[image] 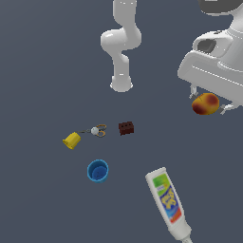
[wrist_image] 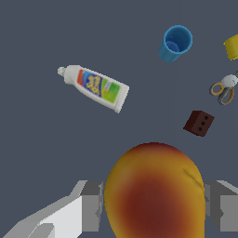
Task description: Pick up a designated object from a clutter of objects.
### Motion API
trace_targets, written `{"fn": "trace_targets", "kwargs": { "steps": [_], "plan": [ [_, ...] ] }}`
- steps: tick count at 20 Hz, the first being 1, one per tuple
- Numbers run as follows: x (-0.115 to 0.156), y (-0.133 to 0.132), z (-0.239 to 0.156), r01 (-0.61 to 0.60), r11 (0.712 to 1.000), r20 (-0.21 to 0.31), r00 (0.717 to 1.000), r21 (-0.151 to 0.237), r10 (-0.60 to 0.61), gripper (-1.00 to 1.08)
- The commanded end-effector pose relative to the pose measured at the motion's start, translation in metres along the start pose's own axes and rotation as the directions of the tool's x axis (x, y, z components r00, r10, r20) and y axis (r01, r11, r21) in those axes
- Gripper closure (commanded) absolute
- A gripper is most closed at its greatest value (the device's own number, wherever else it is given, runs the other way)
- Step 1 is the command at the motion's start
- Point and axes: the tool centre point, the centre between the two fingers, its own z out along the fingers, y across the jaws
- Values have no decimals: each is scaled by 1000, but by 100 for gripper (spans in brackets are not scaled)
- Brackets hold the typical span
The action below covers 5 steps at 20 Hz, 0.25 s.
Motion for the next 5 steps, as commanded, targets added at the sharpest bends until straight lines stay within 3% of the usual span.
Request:
{"fn": "trace_targets", "kwargs": {
  "steps": [1,5],
  "plan": [
    [-2,-2,-6,-1,1000,0,1000,0,1,108],
    [-3,-4,-8,-1,1000,0,1000,0,1,108]
  ]
}}
